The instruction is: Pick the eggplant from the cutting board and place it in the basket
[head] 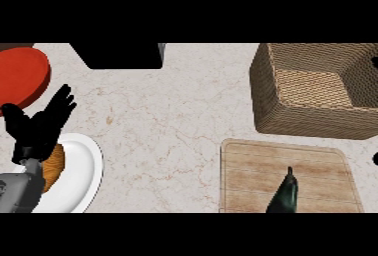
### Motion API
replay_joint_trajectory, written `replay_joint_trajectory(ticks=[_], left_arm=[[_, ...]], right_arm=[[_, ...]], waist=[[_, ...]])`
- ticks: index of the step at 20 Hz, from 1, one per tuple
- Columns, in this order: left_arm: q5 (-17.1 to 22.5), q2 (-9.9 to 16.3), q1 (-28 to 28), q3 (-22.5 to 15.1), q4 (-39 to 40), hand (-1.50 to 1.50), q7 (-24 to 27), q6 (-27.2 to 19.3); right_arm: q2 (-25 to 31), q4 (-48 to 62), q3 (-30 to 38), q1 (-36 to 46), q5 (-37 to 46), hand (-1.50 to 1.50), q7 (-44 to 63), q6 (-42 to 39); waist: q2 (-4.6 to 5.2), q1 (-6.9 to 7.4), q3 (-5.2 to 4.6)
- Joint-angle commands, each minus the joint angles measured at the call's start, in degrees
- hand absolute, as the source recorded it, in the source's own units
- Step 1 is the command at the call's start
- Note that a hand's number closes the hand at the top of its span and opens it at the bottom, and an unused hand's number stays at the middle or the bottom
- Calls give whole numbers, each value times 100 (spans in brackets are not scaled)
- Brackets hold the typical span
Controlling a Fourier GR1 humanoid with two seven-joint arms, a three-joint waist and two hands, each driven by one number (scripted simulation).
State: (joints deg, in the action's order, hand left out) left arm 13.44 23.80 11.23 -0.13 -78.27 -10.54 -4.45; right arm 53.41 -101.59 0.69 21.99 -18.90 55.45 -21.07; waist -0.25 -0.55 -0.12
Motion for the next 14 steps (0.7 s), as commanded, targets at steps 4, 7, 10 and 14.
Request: replay_joint_trajectory(ticks=[4, 7, 10, 14], left_arm=[[1, -42, -97, 87, -141, 0, -99, 64], [-18, 16, -44, 221, -203, 0, -179, 41], [15, 70, -190, 333, -87, 0, -100, 248], [-92, 6, 104, 333, -52, 0, -248, 232]], right_arm=[[562, -800, 1025, -1063, -1767, -150, 581, -557], [357, -1272, 1484, -1980, -1807, -150, 222, -442], [114, -1226, 2244, -2516, -1530, -150, -313, -626], [-872, -2002, 2188, -3122, -802, -150, -560, -301]], waist=[[-24, -119, 10], [-28, -154, 14], [-10, -116, 15], [3, -58, 14]])
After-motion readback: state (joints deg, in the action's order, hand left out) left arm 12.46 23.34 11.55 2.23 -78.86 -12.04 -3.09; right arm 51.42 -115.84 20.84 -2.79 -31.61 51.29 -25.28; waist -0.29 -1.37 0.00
